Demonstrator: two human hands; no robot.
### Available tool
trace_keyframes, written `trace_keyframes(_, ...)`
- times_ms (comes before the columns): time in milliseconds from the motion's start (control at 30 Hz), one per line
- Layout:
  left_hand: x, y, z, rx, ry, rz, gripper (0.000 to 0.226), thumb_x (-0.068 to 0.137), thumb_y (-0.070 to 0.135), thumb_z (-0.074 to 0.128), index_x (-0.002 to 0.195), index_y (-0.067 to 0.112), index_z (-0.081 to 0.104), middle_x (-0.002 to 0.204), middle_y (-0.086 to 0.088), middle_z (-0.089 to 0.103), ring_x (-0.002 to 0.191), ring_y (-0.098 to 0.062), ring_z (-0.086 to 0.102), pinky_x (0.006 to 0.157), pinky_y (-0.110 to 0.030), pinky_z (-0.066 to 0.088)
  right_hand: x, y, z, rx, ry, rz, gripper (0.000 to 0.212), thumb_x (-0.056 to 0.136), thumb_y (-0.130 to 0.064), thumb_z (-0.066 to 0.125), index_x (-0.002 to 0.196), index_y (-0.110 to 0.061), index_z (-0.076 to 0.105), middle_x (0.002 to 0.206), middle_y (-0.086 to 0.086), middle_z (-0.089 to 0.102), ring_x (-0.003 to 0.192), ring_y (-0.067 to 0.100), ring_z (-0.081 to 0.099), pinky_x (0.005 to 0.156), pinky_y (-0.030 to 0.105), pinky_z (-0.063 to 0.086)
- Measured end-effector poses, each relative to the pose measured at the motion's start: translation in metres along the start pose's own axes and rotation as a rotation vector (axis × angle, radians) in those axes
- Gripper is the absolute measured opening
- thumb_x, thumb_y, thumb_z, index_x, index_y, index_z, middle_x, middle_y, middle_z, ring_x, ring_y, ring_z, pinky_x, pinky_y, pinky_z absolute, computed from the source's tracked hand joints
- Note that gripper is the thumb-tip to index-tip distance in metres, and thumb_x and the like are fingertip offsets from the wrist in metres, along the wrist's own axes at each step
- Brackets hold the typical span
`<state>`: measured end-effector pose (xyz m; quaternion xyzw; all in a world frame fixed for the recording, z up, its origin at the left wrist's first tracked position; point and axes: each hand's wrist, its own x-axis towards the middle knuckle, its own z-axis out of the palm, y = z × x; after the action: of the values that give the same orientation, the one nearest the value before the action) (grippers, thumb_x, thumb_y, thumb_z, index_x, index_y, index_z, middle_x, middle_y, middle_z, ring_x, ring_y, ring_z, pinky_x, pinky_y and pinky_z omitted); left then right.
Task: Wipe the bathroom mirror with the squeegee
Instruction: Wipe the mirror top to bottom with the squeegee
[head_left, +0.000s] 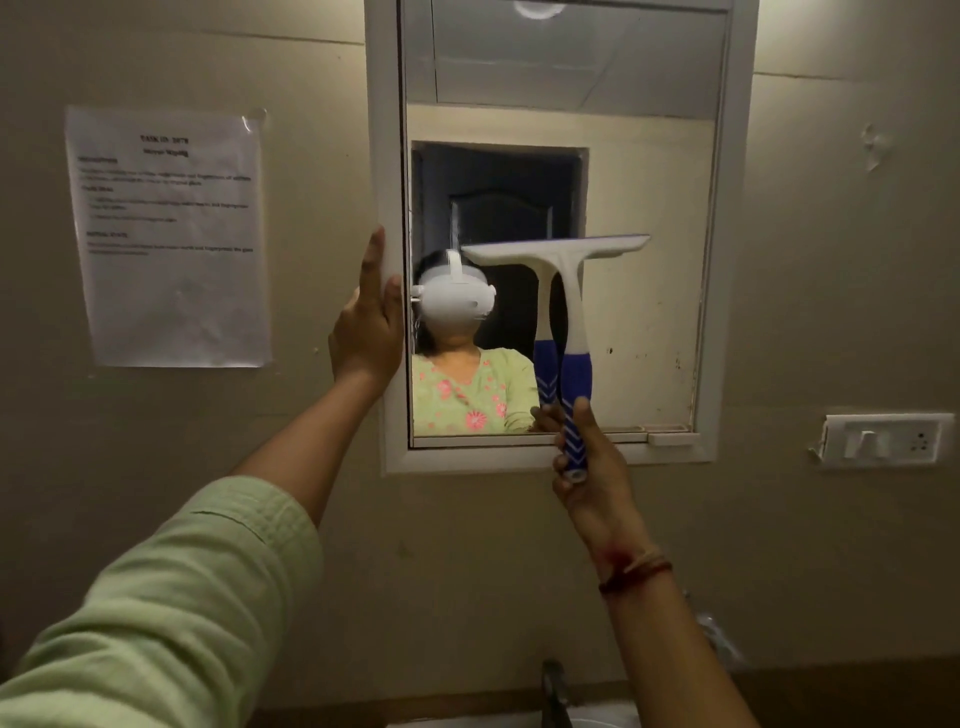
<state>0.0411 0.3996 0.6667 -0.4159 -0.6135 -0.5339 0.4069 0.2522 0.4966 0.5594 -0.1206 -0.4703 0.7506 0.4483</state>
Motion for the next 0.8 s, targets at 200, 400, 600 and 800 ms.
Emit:
trace_keyframes(200, 0.001, 0.001, 0.000, 0.013, 0.006, -0.022, 0.047, 0.099, 0.038, 0.028, 0.145, 0.036, 0.014, 0.091, -0.020, 0.066, 0.055, -0.029, 0.051, 0.055, -0.030, 0.031, -0.031, 0.068, -0.040, 0.005, 0.066, 0.195, 0.041, 0.064, -0.045, 0.066, 0.091, -0.014, 0.061, 0.070, -0.002, 0.054, 0.056, 0.008, 0.045, 0.040, 0.017, 0.037)
trace_keyframes(400, 0.000, 0.003, -0.001, 0.038, 0.021, -0.018, 0.047, 0.100, 0.037, 0.028, 0.145, 0.033, 0.015, 0.089, -0.020, 0.066, 0.057, -0.031, 0.054, 0.055, -0.031, 0.030, -0.021, 0.053, -0.029, 0.055, -0.011, 0.171, 0.041, 0.062, -0.045, 0.069, 0.090, -0.016, 0.061, 0.064, -0.005, 0.057, 0.052, 0.005, 0.048, 0.040, 0.016, 0.039)
trace_keyframes(600, 0.000, 0.004, -0.002, 0.025, 0.013, -0.010, 0.047, 0.100, 0.036, 0.027, 0.145, 0.031, 0.015, 0.086, -0.021, 0.065, 0.055, -0.026, 0.050, 0.055, -0.030, 0.030, -0.014, 0.051, -0.032, 0.109, 0.013, 0.141, 0.037, 0.065, -0.044, 0.067, 0.090, -0.016, 0.061, 0.067, -0.004, 0.054, 0.055, 0.007, 0.046, 0.041, 0.016, 0.039)
trace_keyframes(800, 0.000, 0.003, -0.001, 0.033, 0.020, -0.020, 0.048, 0.099, 0.039, 0.026, 0.145, 0.034, 0.014, 0.094, -0.023, 0.065, 0.067, -0.039, 0.059, 0.058, -0.033, 0.034, -0.030, 0.084, -0.049, 0.230, -0.019, 0.243, 0.057, 0.047, -0.042, 0.082, 0.090, -0.012, 0.059, 0.062, -0.003, 0.056, 0.047, 0.006, 0.051, 0.037, 0.016, 0.041)
